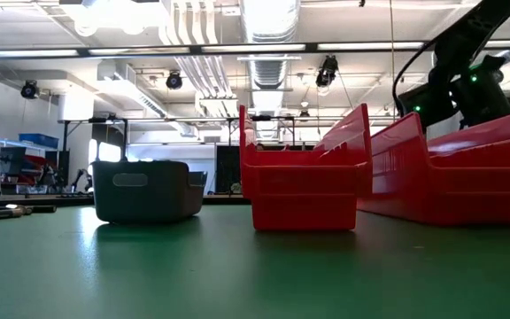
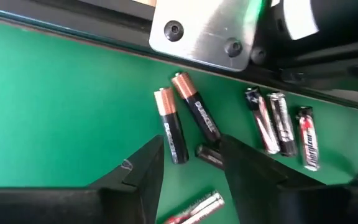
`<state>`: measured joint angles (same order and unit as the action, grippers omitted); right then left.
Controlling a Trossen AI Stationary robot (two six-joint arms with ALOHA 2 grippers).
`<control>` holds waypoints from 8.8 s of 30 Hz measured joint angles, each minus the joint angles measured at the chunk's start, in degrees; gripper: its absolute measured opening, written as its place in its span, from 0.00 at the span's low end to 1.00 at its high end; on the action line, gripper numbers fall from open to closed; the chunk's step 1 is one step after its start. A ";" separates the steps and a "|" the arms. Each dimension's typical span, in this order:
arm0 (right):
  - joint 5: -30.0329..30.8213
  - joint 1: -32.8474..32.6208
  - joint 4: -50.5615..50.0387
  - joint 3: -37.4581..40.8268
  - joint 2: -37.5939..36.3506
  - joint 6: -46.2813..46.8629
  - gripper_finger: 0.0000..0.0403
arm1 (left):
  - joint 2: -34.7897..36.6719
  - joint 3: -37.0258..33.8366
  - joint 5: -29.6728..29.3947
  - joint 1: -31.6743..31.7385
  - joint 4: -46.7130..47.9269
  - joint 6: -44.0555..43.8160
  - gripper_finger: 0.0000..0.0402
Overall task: Sort batteries
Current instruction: Put the small black battery into the right red bin
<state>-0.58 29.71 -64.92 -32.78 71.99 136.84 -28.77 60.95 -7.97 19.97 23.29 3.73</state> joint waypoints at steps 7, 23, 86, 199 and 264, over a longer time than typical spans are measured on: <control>0.06 0.43 4.68 2.96 0.35 -0.53 0.33 | 0.00 0.00 -0.02 0.01 -0.08 -1.17 0.38; 2.39 0.42 5.74 3.70 0.37 -2.48 0.14 | -0.02 0.00 -0.54 0.01 -0.12 -1.52 0.38; -7.38 -16.54 5.89 -28.91 18.74 -67.92 0.08 | -1.25 -0.02 -0.26 0.00 0.52 -2.75 0.38; 11.80 -18.25 -0.30 -4.29 -10.39 -5.23 0.41 | 1.30 -0.02 5.05 -0.02 1.39 -1.90 0.38; -13.40 27.36 -10.90 -12.65 24.73 -110.13 0.32 | -9.08 -0.37 1.42 -0.02 -7.22 -10.93 0.38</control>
<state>-13.98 57.07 -75.81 -45.43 96.71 26.70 -37.86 60.58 -6.55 19.94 16.07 -7.20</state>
